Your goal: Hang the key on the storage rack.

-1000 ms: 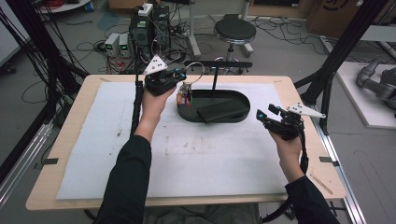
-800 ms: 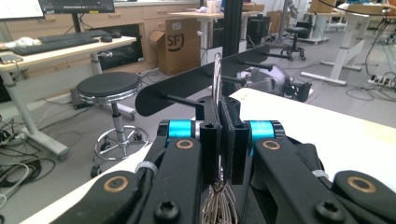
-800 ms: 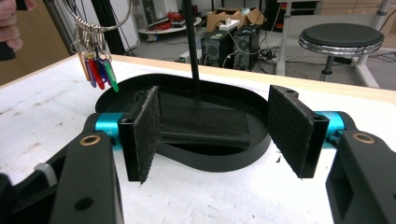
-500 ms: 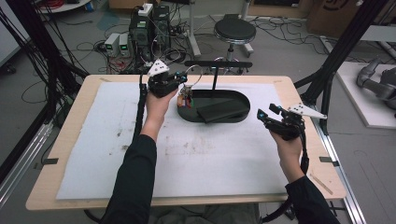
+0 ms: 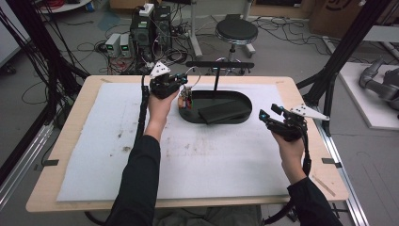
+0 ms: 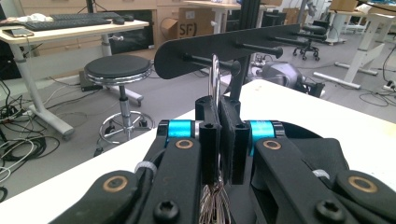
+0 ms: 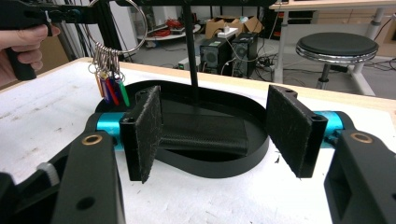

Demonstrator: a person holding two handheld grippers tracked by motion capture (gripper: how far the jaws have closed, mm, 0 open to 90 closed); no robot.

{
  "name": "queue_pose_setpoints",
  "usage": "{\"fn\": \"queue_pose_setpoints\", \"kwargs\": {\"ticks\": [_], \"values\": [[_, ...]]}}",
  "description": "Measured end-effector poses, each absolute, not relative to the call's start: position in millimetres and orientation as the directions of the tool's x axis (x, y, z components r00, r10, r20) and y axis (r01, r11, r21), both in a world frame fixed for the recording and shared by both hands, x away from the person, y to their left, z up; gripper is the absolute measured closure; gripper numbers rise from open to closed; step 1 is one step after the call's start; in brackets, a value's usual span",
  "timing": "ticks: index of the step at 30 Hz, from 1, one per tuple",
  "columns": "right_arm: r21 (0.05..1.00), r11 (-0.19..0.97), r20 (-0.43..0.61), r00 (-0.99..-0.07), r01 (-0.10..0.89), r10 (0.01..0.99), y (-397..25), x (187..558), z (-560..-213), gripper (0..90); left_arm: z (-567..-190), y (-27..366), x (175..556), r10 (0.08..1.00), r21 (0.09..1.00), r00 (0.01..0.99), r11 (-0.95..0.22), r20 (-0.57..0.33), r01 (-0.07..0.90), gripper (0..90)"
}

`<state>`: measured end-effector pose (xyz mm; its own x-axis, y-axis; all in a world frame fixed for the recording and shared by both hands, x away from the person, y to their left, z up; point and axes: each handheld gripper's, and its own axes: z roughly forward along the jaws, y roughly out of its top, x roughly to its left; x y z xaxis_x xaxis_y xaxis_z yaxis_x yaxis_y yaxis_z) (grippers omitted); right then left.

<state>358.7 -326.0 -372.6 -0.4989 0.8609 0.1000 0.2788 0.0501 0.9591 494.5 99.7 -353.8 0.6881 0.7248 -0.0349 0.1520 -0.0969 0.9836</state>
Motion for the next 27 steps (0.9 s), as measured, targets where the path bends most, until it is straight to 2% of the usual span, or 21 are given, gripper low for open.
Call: {"fn": "queue_pose_setpoints", "kwargs": {"ticks": [5,10,16,21,27], "values": [[0.96,0.047,0.099,-0.496,0.275,0.863,-325.6,358.6,-372.5,38.2,-354.8,99.2,494.8,0.745,0.981,0.666,-0.108,-0.029,0.163,84.0],[0.959,0.05,0.1,-0.499,0.28,0.861,-325.5,359.1,-373.0,38.2,-353.1,100.9,491.8,0.781,0.976,0.624,-0.119,-0.022,0.183,67.1],[0.96,0.073,0.075,-0.5,0.27,0.863,-329.6,356.6,-375.0,38.1,-346.8,108.3,470.4,0.827,0.967,0.559,-0.184,0.056,0.175,45.8],[0.957,0.073,0.078,-0.492,0.282,0.867,-336.2,355.9,-378.2,37.5,-341.5,115.9,448.4,0.82,0.968,0.569,-0.188,0.06,0.169,38.1],[0.962,0.072,0.066,-0.48,0.263,0.875,-339.0,353.7,-375.7,37.5,-341.8,122.4,409.6,0.794,0.97,0.6,-0.209,0.095,0.124,35.3]]}}
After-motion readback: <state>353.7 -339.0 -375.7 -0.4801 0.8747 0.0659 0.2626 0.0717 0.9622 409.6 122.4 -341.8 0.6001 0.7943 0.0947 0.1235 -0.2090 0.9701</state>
